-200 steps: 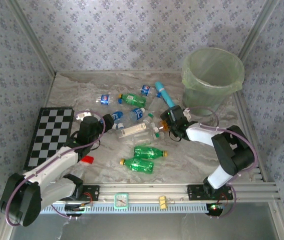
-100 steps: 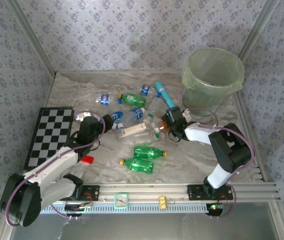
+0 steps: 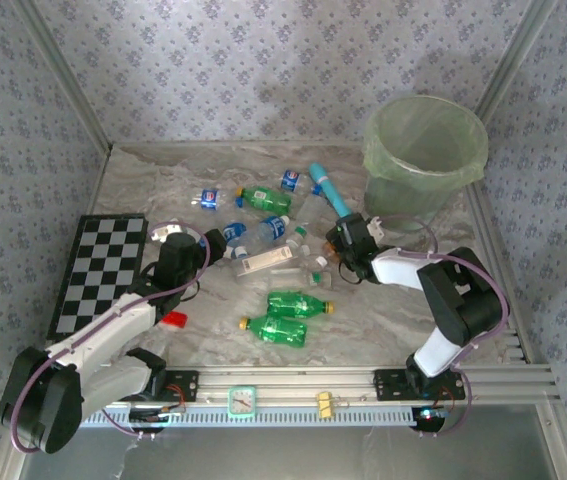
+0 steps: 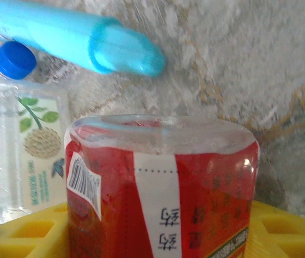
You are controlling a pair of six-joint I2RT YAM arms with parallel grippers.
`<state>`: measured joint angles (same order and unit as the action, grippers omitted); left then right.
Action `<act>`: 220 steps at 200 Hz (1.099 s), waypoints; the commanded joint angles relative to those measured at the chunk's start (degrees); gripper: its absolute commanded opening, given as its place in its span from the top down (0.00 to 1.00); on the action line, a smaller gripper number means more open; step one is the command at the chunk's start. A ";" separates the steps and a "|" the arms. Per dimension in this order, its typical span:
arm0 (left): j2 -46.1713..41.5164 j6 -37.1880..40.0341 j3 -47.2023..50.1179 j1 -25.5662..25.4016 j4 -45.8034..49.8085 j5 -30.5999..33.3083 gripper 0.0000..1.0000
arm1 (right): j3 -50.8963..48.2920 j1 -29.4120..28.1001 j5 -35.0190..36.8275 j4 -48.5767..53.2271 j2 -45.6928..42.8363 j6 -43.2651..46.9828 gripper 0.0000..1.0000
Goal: Put the plastic bottles in the bin
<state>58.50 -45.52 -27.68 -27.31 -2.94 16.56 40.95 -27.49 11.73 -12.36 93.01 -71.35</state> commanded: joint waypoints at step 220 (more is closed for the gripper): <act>9.75 2.27 -7.72 0.24 -3.01 -11.67 0.00 | 52.99 14.69 -11.76 36.60 -16.79 61.01 0.51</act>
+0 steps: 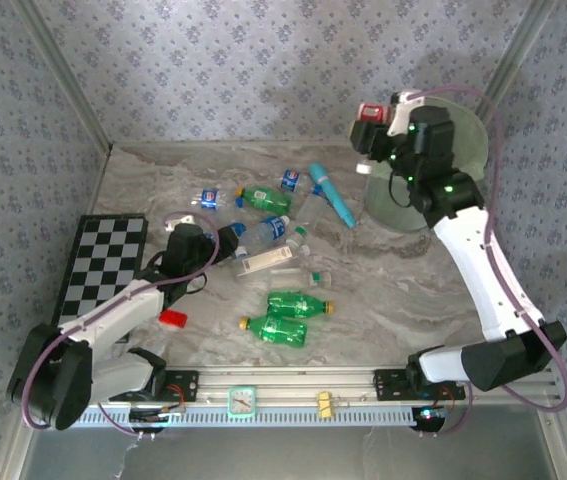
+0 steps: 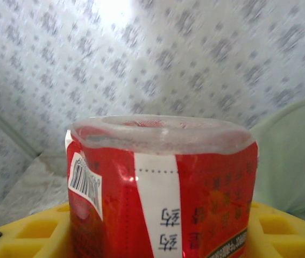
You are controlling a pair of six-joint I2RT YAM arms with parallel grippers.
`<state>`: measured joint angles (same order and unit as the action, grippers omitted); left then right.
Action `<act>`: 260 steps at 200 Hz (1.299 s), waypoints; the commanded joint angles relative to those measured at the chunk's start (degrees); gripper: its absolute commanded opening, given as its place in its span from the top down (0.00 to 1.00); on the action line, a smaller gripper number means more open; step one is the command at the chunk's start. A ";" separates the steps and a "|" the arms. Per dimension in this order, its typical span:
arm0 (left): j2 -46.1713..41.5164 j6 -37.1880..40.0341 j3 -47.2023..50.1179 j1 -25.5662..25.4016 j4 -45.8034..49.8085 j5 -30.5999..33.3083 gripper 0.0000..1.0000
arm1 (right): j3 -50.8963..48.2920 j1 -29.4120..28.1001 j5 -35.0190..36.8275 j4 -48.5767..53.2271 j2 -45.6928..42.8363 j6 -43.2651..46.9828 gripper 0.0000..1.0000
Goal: Put the plastic bottles in the bin
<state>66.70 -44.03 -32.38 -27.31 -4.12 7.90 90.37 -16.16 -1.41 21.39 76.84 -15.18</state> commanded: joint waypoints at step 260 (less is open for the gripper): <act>-0.72 0.30 -2.60 -0.17 -1.94 0.43 0.00 | 17.80 21.63 -2.47 18.20 33.33 1.64 0.48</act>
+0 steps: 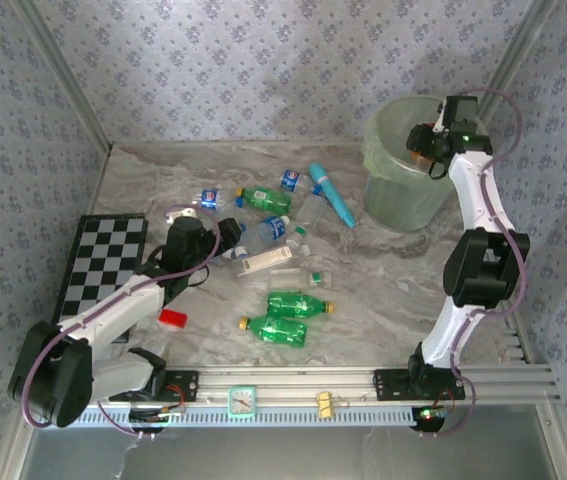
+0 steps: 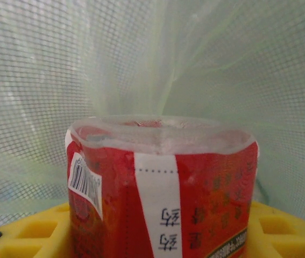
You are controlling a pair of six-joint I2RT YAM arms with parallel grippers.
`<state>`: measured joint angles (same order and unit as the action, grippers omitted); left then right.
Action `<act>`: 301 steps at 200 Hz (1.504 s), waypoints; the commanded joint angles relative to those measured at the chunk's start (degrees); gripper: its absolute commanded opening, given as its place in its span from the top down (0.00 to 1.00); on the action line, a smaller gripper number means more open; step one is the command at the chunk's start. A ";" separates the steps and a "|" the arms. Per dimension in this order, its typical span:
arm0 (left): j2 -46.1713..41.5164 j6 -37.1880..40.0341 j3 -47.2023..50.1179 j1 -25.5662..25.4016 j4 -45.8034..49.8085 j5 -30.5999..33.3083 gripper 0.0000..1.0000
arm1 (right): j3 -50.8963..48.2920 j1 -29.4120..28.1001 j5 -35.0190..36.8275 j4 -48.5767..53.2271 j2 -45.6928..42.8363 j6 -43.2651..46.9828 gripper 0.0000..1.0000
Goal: Put the plastic bottles in the bin
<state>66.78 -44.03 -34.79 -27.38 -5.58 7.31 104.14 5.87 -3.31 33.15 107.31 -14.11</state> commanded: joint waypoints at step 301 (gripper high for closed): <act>-6.22 -2.25 3.40 4.03 2.02 3.68 0.00 | -30.58 -35.64 -5.90 -0.97 -28.59 8.67 0.02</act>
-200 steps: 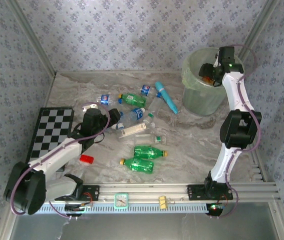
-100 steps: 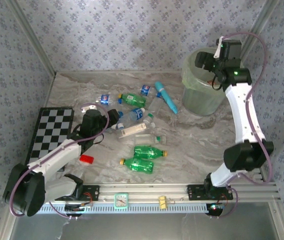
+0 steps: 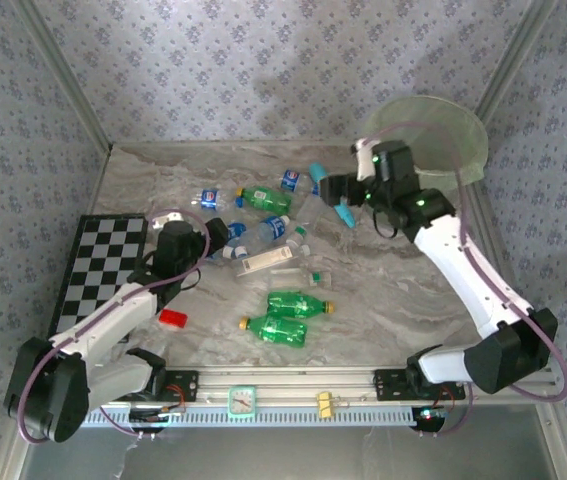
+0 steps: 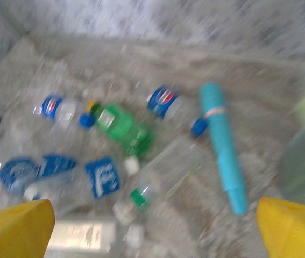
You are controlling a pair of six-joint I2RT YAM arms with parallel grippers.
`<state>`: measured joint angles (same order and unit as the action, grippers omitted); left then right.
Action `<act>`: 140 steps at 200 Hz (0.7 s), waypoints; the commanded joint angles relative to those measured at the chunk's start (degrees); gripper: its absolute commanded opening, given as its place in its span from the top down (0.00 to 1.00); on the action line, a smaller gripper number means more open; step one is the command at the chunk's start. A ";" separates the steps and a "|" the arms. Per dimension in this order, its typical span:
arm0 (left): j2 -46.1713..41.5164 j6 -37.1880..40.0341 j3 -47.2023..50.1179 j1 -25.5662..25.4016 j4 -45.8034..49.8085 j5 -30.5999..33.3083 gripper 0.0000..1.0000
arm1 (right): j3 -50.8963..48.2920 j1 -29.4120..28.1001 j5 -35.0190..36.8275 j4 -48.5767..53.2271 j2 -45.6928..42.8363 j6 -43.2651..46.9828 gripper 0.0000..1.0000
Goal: Put the plastic bottles in the bin
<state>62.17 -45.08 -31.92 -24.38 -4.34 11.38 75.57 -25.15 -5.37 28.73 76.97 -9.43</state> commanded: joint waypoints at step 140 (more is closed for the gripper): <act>-2.19 -0.39 -1.30 7.75 1.23 -2.55 0.00 | 3.91 -42.29 4.76 22.22 20.26 2.80 0.05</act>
<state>61.65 -45.93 -31.66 -19.03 -3.79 10.57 77.60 -65.60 -2.63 47.00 95.66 -5.13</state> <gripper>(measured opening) 0.997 0.955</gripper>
